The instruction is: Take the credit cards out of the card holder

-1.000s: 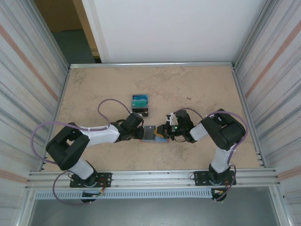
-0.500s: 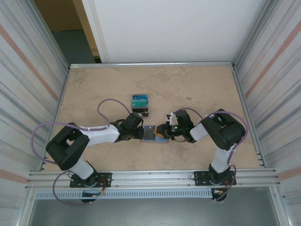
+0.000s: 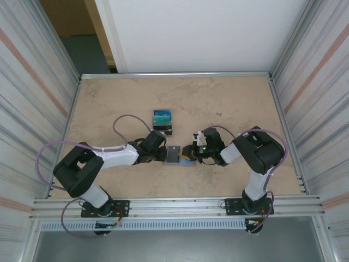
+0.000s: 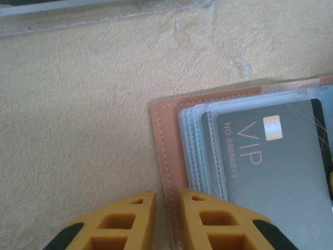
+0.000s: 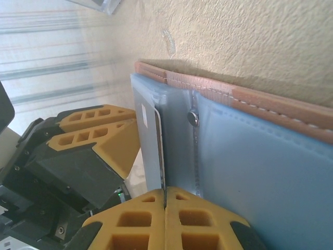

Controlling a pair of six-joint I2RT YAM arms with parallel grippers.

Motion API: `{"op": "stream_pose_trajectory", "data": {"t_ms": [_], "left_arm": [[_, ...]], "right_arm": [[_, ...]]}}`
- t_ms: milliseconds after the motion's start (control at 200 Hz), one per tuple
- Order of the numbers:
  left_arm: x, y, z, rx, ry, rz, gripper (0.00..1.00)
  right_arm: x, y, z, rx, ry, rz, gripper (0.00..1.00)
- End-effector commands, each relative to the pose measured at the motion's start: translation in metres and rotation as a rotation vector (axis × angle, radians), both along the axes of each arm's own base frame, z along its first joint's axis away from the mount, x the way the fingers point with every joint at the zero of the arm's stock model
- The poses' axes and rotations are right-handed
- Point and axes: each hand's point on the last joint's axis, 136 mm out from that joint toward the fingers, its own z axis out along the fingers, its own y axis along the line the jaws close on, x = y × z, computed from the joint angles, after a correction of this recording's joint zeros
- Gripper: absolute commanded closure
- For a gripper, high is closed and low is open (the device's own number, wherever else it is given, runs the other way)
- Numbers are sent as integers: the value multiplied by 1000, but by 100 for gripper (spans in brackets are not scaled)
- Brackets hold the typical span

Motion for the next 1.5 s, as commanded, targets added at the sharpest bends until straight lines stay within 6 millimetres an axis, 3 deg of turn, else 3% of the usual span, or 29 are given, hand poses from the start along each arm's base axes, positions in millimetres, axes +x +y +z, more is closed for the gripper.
{"op": "stream_pose_trajectory", "data": {"t_ms": [0,406,702,757,882,987,1283,1498], "left_arm": [[-4,6,-8,31,35,1,80],[-3,8,-3,20,16,-5,79],[1,3,18,-16,-46,-39,77],[1,0,25,-22,-68,-58,71],[2,-9,39,18,-142,-117,42],[2,-13,40,100,-177,-159,36],[4,-23,23,214,-168,-211,37],[4,-20,12,259,-139,-210,41]], "right_arm": [[-2,-5,0,5,15,-4,100],[-5,-16,-6,-106,22,10,100],[-4,-23,-2,-188,1,21,100],[-4,-22,-1,-187,-1,24,100],[-2,-20,1,-192,-5,30,100],[-2,-20,2,-203,-6,37,100],[-3,-19,4,-212,-6,44,100],[-5,-24,4,-237,-10,40,100]]}}
